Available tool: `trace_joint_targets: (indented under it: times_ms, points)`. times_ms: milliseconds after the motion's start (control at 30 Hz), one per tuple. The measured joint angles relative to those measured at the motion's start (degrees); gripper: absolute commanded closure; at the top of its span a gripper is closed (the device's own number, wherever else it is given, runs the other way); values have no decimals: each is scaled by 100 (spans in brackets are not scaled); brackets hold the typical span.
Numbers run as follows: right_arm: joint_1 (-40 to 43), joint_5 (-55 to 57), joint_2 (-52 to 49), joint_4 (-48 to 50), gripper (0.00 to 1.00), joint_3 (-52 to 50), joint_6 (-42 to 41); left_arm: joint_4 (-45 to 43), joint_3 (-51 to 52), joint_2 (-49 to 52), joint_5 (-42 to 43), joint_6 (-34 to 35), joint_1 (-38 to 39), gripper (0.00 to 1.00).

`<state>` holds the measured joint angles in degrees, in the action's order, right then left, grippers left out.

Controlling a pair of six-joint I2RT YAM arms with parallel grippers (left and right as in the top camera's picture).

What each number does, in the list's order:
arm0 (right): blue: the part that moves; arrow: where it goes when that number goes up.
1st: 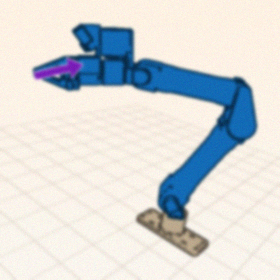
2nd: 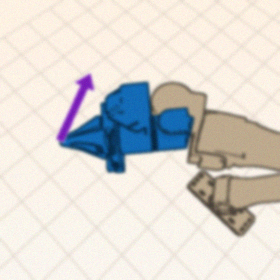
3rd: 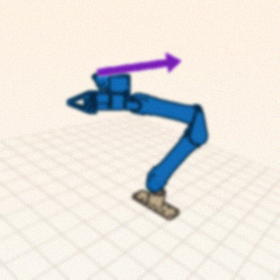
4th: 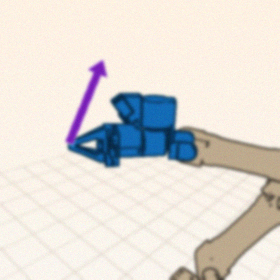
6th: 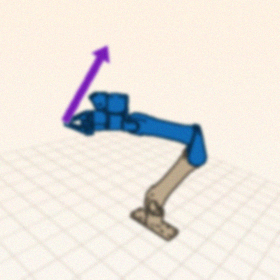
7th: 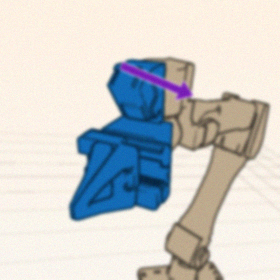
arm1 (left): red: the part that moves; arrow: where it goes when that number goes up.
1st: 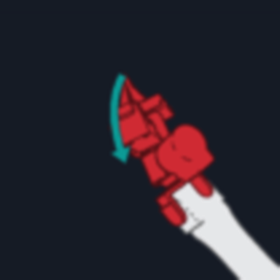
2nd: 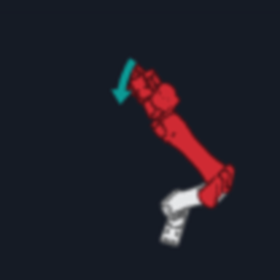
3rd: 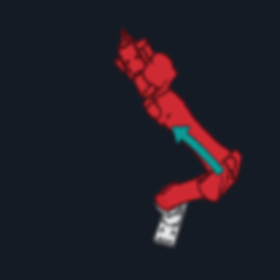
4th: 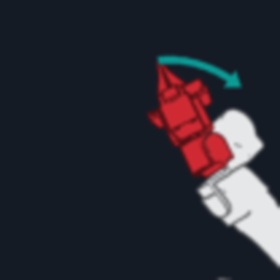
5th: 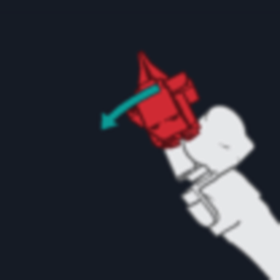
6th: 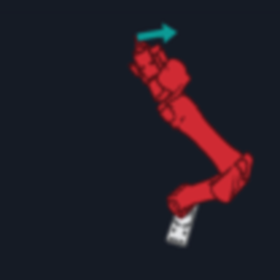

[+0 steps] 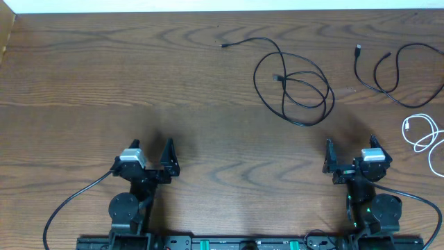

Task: Untangle cables

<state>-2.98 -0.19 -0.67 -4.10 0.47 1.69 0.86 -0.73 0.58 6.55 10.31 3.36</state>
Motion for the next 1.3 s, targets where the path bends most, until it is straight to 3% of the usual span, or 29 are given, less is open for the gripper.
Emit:
trace_joint_targets:
  times_ms: [300, 1300]
  points:
    - [0, 0, 0, 0, 1, 0, 0, 20, -7, 0, -24, -590, 0, 6]
    - [0, 0, 0, 0, 1, 0, 0, 22, -13, 0, -55, -717, -37, 6]
